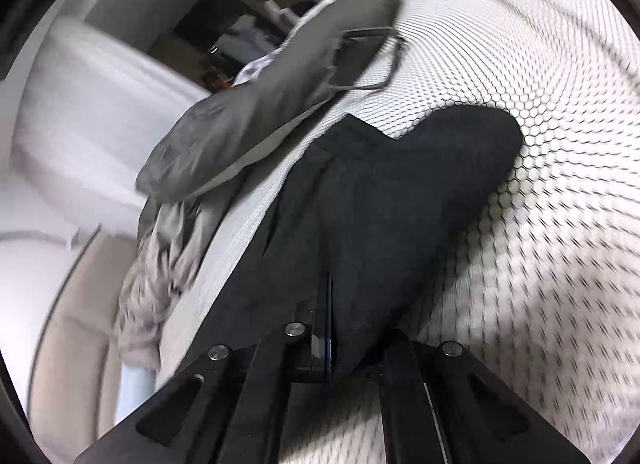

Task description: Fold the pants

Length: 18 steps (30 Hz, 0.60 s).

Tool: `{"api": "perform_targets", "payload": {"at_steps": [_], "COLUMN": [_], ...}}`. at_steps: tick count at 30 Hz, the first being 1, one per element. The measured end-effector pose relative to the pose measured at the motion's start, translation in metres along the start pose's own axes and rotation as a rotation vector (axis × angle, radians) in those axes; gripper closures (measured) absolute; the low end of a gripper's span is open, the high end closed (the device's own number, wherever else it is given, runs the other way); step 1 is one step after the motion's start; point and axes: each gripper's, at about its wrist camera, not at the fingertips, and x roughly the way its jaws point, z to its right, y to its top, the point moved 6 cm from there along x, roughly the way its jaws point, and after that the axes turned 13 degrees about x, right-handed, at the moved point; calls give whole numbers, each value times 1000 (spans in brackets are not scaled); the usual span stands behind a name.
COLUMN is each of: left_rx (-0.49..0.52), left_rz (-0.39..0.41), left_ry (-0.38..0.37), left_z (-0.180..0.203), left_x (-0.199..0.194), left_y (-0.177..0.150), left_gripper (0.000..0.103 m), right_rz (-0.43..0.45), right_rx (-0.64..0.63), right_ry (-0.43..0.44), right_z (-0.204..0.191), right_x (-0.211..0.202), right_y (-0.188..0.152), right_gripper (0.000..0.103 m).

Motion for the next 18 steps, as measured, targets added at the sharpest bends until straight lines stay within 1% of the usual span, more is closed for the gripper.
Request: {"api": "perform_targets", "payload": {"at_steps": [1,3,4,5,6,7,8,9,10,11,12,14,15,16,17,18], "left_rx": [20,47,47,47,55,68,85,92,92,89,101,137,163,185,211,244], "left_rz": [2,-16,-37,-53,-61,-53,-34,-19,6,33,59,91,105,111,113,112], "left_ry": [19,22,17,13,24,35,58,76,95,107,118,113,109,101,89,59], "left_z": [-4,-11,-17,-20,-22,-22,-23,-24,-25,-26,-24,-15,-7,1,13,29], "left_x": [-6,-6,-6,-4,-8,-11,-20,-25,-33,-42,-52,-65,-70,-73,-75,-76], "left_y": [-4,-12,-20,-23,-24,-22,-19,-17,-15,-13,-11,-7,-5,-4,-4,-6], "left_gripper": [100,97,96,93,87,79,72,53,39,35,32,27,20,16,14,10], "right_rz": [-20,-53,-61,-68,-80,-94,-102,-95,-58,-11,49,171,209,232,253,258], "right_rx": [-32,-124,-151,-148,-126,-90,-48,-29,-31,-49,-69,-124,-154,-179,-213,-241], "right_ry": [-18,-63,-88,-96,-96,-80,-50,-48,-69,-103,-148,-244,-268,-286,-293,-283], "right_z": [1,7,12,21,29,36,42,45,47,47,49,48,45,42,34,26], "right_x": [-7,-17,-18,-17,-17,-18,-22,-27,-37,-44,-55,-77,-85,-92,-97,-99], "right_y": [-9,-27,-32,-33,-32,-31,-28,-23,-15,-8,-1,12,15,17,16,14], "right_gripper": [101,99,95,91,82,80,79,75,67,62,53,52,52,49,43,23]}}
